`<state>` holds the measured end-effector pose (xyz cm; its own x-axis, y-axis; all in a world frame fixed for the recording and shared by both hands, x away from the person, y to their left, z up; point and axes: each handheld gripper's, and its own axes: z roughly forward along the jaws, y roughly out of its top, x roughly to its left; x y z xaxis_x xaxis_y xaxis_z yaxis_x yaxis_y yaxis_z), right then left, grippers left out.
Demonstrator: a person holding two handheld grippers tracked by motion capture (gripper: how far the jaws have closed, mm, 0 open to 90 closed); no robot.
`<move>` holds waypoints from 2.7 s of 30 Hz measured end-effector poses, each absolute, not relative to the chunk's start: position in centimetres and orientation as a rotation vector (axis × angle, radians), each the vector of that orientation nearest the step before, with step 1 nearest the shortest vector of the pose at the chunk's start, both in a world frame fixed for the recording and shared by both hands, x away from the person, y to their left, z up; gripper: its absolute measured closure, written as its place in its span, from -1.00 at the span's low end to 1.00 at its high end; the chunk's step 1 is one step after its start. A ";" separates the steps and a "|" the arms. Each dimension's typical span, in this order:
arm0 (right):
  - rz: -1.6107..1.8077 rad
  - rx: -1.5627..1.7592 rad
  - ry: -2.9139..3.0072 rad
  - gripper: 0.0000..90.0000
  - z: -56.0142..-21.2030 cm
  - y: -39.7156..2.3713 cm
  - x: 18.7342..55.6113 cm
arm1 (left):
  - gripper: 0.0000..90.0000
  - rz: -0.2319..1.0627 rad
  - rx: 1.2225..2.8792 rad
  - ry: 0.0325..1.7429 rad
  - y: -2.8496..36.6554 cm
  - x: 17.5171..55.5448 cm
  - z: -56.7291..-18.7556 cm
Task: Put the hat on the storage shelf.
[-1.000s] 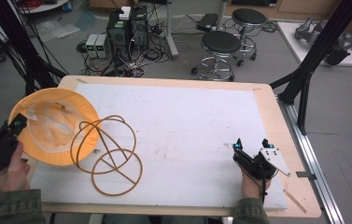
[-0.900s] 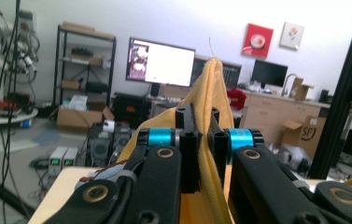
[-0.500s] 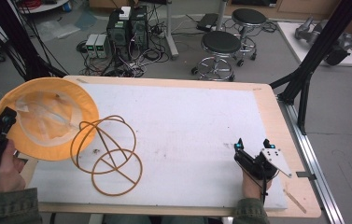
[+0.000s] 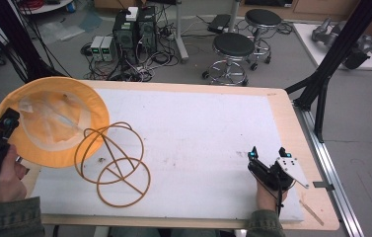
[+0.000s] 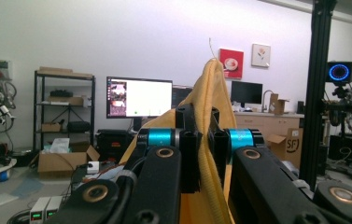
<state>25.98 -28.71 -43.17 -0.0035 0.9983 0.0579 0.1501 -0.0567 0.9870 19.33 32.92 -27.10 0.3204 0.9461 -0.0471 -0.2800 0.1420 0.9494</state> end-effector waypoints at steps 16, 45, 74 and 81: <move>1.196 1.385 1.286 -0.81 -43.2 -28.8 26.0 | 0.93 1.000 1.069 0.700 30.7 18.8 -26.0; 1.202 1.396 1.296 -0.81 -43.3 -28.9 26.2 | 0.93 0.739 1.281 0.478 26.4 20.2 -25.0; 1.211 1.402 1.305 -0.81 -43.4 -28.9 26.2 | 0.93 0.453 1.613 0.304 22.8 20.7 -25.4; 1.203 1.406 1.308 -0.81 -43.4 -29.0 26.3 | 0.93 0.402 1.624 0.304 23.3 20.7 -25.6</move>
